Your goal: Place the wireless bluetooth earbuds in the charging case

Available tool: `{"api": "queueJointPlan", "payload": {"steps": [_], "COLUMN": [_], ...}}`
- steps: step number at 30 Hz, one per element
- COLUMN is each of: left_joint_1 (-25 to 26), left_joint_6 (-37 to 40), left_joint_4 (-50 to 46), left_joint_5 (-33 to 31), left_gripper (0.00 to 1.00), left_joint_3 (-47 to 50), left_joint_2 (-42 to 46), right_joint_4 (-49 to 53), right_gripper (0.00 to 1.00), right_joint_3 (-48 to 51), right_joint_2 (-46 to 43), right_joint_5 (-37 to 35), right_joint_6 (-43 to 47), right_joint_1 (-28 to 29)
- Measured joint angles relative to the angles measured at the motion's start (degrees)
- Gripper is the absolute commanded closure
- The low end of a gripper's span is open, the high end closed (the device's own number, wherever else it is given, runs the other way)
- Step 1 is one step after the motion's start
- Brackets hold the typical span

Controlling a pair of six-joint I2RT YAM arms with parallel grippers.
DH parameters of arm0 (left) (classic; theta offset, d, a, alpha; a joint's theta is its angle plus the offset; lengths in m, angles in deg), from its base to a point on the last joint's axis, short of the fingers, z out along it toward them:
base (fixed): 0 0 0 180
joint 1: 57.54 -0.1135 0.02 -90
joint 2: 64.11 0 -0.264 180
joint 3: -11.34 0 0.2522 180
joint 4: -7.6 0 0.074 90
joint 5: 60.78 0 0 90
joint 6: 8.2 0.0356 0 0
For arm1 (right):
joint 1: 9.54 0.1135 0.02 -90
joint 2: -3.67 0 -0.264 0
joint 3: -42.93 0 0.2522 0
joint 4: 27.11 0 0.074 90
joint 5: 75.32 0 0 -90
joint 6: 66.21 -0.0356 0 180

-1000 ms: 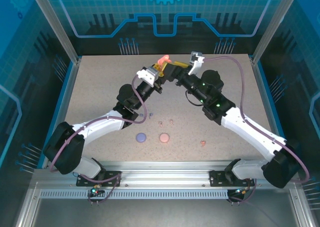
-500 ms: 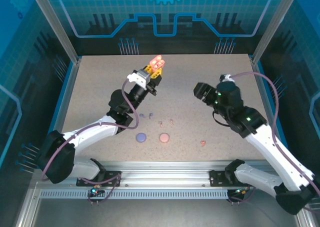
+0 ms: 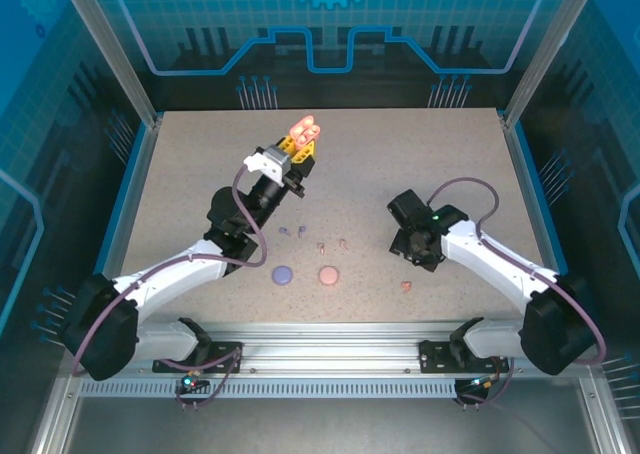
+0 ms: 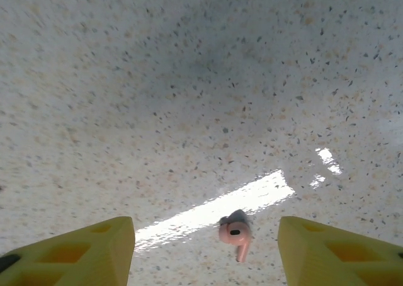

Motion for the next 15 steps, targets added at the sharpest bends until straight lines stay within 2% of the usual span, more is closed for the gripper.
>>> {"api": "queueJointPlan", "payload": {"steps": [8,15], "left_joint_1": [0.00,0.00], "left_joint_6": [-0.55,-1.33], "left_joint_4": [-0.15,-0.15], "left_joint_5": [0.02,0.02], "left_gripper": [1.00,1.00], "left_joint_3": [0.39,0.39], "left_joint_2": [0.02,0.04], "right_joint_4": [-1.31,-4.68], "right_gripper": [0.44,0.45], "right_joint_3": [9.68,10.73], "right_joint_2": [-0.35,3.65], "right_joint_5": [3.17,4.83], "right_joint_6": [-0.72,-2.14], "right_joint_1": [0.57,3.72]}}
